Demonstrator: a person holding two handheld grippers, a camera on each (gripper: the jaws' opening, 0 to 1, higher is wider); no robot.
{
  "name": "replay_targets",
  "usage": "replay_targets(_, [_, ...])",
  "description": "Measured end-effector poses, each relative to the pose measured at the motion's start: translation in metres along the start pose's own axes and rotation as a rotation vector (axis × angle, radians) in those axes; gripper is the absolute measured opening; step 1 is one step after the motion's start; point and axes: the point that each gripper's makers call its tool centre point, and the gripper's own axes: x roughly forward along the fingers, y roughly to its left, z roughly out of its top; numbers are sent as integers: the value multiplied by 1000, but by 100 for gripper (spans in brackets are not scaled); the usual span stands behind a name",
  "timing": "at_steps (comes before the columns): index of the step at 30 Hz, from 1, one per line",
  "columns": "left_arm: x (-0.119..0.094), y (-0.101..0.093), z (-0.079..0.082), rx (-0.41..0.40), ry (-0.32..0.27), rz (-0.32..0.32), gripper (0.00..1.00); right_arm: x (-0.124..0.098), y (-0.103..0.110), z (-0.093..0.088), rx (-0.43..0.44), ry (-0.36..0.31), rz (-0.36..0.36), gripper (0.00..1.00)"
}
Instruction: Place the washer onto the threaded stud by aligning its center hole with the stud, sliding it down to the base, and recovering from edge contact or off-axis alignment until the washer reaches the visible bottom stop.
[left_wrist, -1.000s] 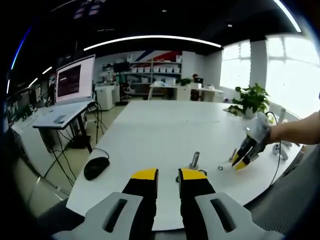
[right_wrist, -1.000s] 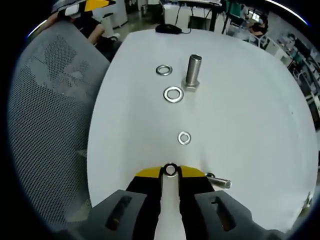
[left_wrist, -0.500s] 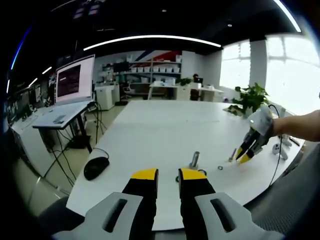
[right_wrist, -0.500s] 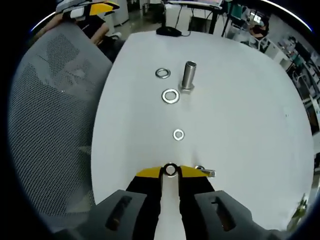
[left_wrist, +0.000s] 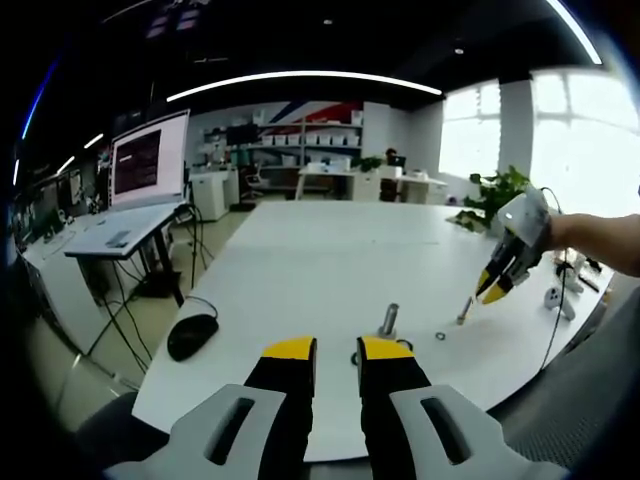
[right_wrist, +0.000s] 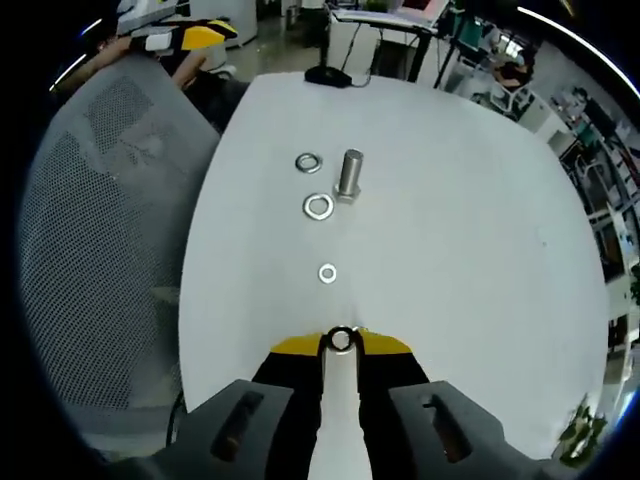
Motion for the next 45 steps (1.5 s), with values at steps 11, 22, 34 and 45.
replay_targets(11, [0, 1, 0, -3, -1, 2, 14, 7, -16, -4, -8, 23, -17, 13])
replay_targets(22, [0, 1, 0, -6, -1, 4, 14, 15, -18, -9, -8, 43, -5, 13])
replay_targets(34, [0, 1, -1, -7, 2, 5, 14, 30, -16, -13, -12, 64, 16, 13])
replay_targets(45, [0, 1, 0, -8, 2, 5, 14, 46, -14, -20, -19, 103, 35, 13])
